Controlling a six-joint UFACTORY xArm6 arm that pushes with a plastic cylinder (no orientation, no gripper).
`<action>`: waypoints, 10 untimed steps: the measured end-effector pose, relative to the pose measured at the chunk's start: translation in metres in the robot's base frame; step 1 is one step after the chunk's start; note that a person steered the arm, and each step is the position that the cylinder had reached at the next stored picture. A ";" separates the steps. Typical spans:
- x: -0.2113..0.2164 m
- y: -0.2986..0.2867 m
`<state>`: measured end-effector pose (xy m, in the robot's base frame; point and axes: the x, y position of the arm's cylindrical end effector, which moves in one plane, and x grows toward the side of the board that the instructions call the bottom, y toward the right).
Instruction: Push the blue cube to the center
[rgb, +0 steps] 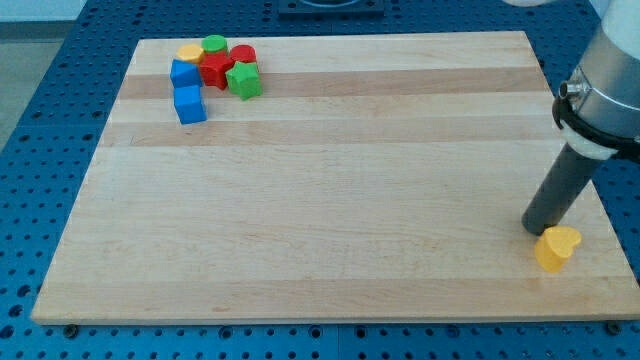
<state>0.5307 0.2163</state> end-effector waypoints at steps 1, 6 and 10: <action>-0.002 -0.015; -0.060 -0.354; -0.188 -0.460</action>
<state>0.3430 -0.2432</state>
